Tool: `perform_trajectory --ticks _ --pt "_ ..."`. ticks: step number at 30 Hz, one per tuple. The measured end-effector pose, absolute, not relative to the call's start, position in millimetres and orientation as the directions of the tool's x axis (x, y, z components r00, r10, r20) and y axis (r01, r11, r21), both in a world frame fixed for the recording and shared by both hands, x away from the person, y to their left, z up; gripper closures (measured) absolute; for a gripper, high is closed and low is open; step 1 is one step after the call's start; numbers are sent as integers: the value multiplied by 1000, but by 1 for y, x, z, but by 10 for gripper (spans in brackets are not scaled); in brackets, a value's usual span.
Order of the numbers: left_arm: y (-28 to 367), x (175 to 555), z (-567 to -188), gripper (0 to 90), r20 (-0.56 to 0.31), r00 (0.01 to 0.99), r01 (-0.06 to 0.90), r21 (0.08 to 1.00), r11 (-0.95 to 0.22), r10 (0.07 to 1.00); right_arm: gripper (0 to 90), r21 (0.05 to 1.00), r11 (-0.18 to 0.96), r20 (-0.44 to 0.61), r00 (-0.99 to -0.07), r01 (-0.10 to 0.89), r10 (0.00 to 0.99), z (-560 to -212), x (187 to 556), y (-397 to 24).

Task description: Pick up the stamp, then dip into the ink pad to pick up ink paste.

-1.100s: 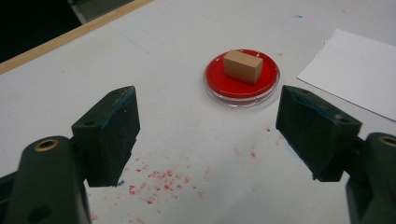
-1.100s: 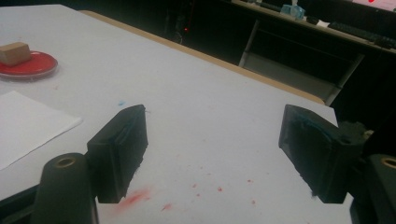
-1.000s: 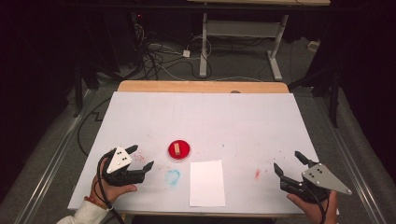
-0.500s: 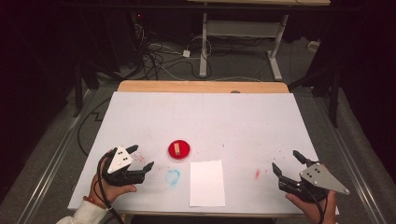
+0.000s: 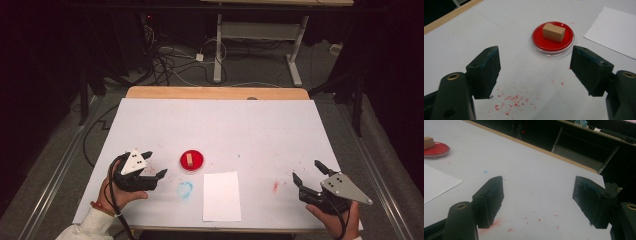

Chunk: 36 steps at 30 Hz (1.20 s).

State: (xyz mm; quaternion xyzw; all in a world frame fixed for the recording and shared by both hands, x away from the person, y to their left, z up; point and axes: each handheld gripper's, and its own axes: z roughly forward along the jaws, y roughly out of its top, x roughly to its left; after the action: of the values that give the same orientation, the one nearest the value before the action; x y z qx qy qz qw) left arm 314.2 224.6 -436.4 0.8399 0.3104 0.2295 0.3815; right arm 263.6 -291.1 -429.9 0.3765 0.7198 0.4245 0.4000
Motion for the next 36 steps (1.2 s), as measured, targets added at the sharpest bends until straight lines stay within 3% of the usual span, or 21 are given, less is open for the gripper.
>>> perform_trajectory --ticks 24,36 --pt "204 337 -419 239 154 751 319 767 -557 643 264 889 384 -275 -380 249 883 -435 267 -290" --pt "173 359 -416 240 146 825 282 731 -622 546 264 882 400 -276 -417 249 866 -438 267 -288"
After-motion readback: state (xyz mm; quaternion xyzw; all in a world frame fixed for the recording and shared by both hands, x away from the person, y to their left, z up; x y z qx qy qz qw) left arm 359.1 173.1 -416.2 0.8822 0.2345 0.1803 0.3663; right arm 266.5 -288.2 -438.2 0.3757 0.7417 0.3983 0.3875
